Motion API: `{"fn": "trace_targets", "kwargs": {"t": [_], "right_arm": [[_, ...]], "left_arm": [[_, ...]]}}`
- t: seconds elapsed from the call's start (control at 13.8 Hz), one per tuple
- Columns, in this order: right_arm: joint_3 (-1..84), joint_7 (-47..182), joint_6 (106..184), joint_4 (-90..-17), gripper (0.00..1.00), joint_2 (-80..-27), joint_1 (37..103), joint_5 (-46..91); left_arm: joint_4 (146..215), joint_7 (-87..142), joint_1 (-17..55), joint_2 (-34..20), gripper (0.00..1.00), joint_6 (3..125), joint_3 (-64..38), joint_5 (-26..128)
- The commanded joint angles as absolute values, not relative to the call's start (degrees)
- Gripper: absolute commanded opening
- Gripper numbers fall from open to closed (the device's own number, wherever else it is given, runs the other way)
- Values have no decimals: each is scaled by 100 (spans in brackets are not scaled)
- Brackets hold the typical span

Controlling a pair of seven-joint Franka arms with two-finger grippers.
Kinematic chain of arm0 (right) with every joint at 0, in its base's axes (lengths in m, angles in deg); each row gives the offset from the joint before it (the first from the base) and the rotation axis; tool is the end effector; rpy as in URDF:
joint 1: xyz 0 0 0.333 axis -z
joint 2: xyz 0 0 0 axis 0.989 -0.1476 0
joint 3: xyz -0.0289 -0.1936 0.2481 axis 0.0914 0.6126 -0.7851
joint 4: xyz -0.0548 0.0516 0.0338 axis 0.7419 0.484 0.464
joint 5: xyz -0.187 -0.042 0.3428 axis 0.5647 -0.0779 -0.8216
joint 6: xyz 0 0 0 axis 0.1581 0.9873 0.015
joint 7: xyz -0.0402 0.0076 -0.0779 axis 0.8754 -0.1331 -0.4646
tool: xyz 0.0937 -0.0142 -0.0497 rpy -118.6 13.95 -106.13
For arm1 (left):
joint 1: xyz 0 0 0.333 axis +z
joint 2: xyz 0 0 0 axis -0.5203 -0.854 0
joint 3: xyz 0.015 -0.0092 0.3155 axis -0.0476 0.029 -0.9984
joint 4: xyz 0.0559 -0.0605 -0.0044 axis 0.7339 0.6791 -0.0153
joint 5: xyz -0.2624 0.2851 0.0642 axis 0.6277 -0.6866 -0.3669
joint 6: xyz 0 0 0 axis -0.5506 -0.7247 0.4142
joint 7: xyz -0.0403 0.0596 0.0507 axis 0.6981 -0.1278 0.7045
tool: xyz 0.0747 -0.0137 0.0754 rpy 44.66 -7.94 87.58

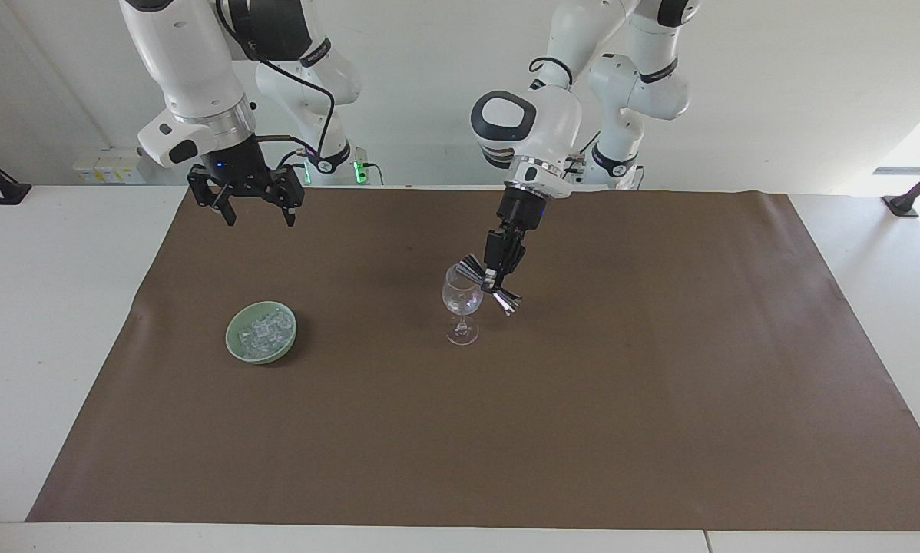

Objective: Pour wine and add ice with both arms
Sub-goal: 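Turn the jigger upright and lift it away from the glass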

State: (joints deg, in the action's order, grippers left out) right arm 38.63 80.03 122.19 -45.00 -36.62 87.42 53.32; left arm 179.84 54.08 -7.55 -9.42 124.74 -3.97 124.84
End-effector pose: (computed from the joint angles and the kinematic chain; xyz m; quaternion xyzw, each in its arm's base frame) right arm 0.5509 0.0391 0.6097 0.9998 -0.0074 0.0153 0.0043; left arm 0.4580 -0.3649 0.4406 0.7962 0.3698 0.2781 0.3898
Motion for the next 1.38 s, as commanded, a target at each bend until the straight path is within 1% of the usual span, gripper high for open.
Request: {"fn": "trace_targets", "kwargs": {"t": [0.0,1.16,1.31], "right_arm": [[3806,7877,12196,-4565,100,-3563,8863,5342],[3780,7852,12284,-4539,100,-3572,8784,5342],[4015,7852,12258,-4504,100,-3511,8539,5342]], "left_arm": [[17842,5626,-838,-1025,0,12590,-456,12438],[17833,5503,-820,-990,0,12555,-403,12648],[17842,5381,-811,-920,0,12546,-394,12972]]}}
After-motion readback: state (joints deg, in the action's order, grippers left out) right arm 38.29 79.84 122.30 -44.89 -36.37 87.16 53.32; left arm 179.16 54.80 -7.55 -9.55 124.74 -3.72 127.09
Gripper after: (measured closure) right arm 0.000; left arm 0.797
